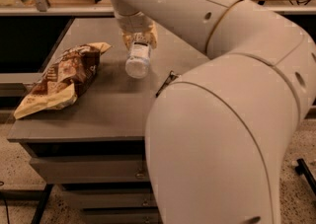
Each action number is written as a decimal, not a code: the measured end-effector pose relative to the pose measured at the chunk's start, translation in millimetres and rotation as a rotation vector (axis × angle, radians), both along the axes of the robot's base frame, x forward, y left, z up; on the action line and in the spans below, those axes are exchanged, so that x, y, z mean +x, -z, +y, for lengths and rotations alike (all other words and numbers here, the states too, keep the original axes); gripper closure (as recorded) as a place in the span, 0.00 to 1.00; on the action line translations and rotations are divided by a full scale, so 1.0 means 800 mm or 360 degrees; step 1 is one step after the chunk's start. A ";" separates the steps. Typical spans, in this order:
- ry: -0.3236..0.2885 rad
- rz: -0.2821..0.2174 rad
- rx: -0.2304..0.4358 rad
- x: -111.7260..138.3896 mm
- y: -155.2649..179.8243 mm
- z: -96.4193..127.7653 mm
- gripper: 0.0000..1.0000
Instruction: Move blue plastic bottle near brown chip bag
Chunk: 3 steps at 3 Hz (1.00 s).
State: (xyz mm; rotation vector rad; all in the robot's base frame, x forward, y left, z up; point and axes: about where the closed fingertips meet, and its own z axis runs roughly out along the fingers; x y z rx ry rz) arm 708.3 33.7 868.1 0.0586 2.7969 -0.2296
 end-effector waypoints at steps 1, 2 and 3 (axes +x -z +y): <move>-0.0014 0.0065 0.0257 -0.005 0.001 0.003 1.00; 0.0006 0.0194 0.0431 -0.010 0.010 0.010 1.00; -0.0008 0.0278 0.0559 -0.017 0.019 0.025 0.82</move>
Offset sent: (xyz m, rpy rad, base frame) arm -0.0153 0.0163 -0.0090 0.4101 0.2431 -0.0256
